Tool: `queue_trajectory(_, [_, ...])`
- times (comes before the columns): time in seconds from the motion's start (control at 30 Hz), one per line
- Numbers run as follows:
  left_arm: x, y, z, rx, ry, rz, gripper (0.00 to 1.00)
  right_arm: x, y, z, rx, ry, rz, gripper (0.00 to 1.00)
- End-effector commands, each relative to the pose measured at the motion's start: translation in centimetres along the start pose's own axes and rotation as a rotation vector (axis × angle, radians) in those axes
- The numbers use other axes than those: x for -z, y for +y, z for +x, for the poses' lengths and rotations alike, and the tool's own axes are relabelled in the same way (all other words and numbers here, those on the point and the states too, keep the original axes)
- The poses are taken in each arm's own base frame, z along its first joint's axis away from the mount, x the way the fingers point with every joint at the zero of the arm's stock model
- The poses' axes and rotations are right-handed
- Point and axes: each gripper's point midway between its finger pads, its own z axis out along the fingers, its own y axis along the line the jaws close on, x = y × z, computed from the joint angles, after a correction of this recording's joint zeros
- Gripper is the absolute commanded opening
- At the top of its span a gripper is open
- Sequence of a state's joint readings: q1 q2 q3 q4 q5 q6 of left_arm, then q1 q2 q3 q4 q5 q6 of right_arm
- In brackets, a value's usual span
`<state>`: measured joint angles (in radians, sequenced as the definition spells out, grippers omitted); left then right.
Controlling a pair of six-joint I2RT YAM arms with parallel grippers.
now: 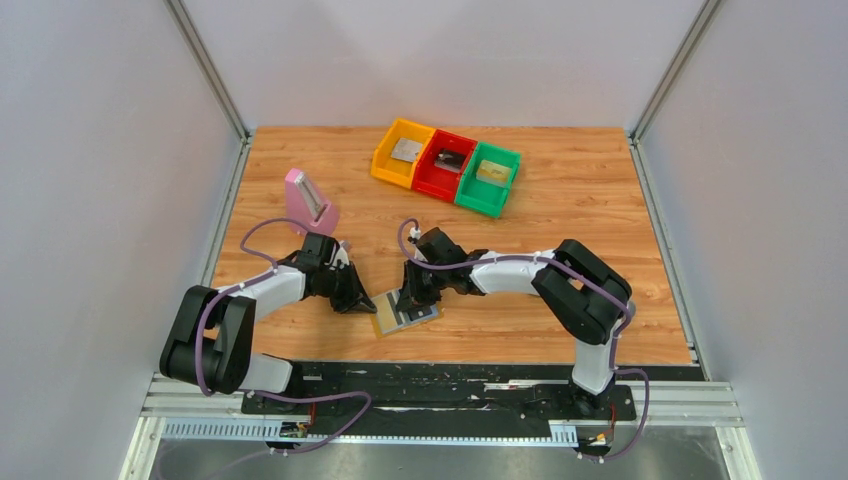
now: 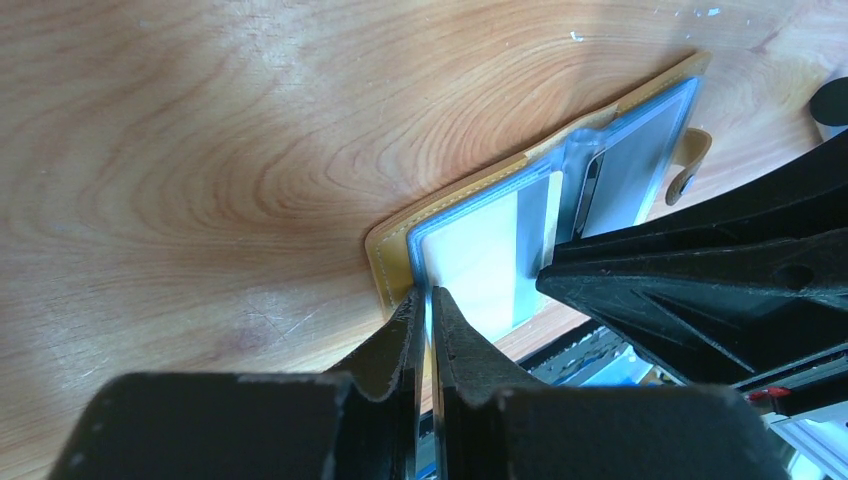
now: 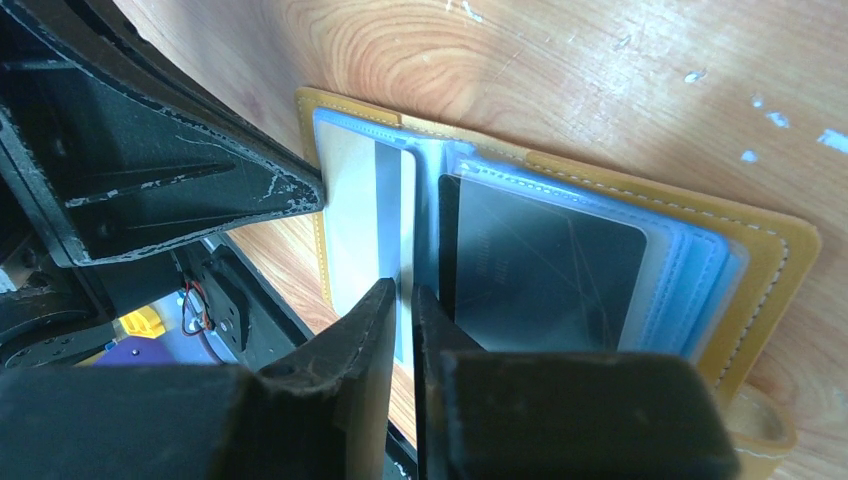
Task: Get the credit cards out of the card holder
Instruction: Remove the credit card from the card holder.
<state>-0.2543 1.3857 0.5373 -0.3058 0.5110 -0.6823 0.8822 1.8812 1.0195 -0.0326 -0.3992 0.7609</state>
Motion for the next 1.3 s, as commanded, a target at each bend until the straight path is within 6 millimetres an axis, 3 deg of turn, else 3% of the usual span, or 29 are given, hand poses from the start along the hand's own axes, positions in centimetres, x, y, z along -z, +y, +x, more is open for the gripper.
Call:
queue_trajectory(0.0, [-0.2, 0.4, -0.4, -0.020, -0.020, -0.008, 0.13, -0.2, 0.8, -0.3, 0.019, -0.005, -0.054, 0.10])
queue_trajectory(0.1, [-0.2, 0.5, -0.3, -0.018, -0.021, -0.010, 0.13, 0.1, 0.8, -0.3, 0.013, -0.018, -0.076, 0.00])
queue_trajectory(0.67, [-0.4, 0.8, -0.5, -0.017, -0.012, -0.035, 0.12, 2.9, 0.9, -0.7, -0.006, -0.058, -0.152, 0.00])
queue_trajectory(1.0, [-0.4, 0.9, -0.8, -0.026, -0.012, -0.051, 0.12, 5.2, -0.6, -1.5, -0.035, -0.101, -0.145, 0.00])
queue_trajectory(1.27, [0.2, -0.4, -1.2, -0.038, -0.022, -0.011, 0.13, 6.7, -0.4, -1.7, -0.009, -0.118, -0.152, 0.00])
